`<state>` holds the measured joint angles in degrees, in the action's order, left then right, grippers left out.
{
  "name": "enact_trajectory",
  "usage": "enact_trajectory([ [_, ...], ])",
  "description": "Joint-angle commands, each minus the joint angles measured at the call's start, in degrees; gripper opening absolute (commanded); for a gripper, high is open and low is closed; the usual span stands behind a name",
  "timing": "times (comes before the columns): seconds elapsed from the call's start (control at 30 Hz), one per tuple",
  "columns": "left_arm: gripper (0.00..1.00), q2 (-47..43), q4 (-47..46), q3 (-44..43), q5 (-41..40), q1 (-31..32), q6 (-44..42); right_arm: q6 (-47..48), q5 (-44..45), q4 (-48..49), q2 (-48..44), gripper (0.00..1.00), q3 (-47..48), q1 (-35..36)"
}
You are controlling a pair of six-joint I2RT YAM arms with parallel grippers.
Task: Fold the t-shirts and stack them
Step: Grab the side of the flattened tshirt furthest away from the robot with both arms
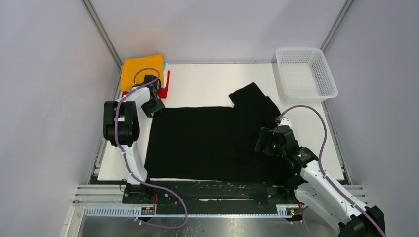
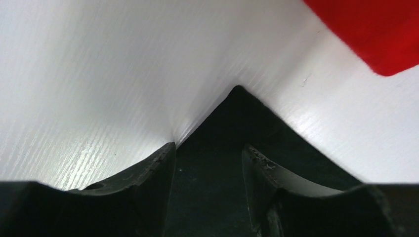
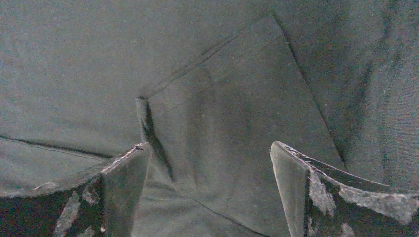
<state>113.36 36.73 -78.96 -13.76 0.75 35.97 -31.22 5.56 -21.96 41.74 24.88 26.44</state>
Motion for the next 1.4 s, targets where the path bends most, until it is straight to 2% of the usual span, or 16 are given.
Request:
enact_trajectory([
  [0.0, 0.53, 0.46, -0.24, -4.31, -1.63, 0.13, -1.03, 1.38, 2.29, 1.18, -0.55, 1.00, 2.28, 0.28],
  [0.13, 0.56, 0.58, -2.46, -5.27, -1.86, 0.04, -1.75, 1.35, 3.04, 1.13, -0.62, 0.99, 2.51, 0.30],
  [0.5, 0.54, 7.75, -0.16, -10.84, 0.20, -0.05, -1.76, 1.43, 2.97, 1.12, 0.04, 0.99, 3.04, 0.30],
  [0.6, 0.40, 9.53, 4.07, -13.51, -0.25, -0.02, -2.10, 1.68, 3.10, 0.96, -0.59, 1.00, 2.90, 0.29],
  [0.77, 0.20, 5.72, 2.98, -8.10, -0.80, 0.15, -2.05, 1.83, 5.64, 1.23, -1.06, 1.00, 3.47, 0.26],
  [0.87, 0.00, 3.23, 1.58, -5.17, 0.26, 0.18, -2.50, 1.97, 7.72, 2.48, 0.93, 1.00, 5.64, 0.29],
  [0.97, 0.00, 1.21, -0.16, -2.63, 1.45, 0.17, -2.90, 2.87, 10.28, 4.15, 6.11, 1.00, 10.48, 0.28],
  [1.1, 0.00, -0.83, -1.39, -1.07, 2.04, 0.12, -3.46, 7.20, 12.57, 4.32, 17.82, 1.00, 20.66, -2.18],
  [1.2, 0.00, -2.80, -3.35, 0.36, 4.68, 0.13, -4.13, 9.29, 8.18, 3.30, 31.29, 1.00, 30.86, -6.30],
  [1.37, 0.00, -4.19, -5.37, 1.55, 7.09, 0.15, -4.63, 14.13, 6.48, -1.35, 52.51, 0.99, 52.78, -9.05],
])
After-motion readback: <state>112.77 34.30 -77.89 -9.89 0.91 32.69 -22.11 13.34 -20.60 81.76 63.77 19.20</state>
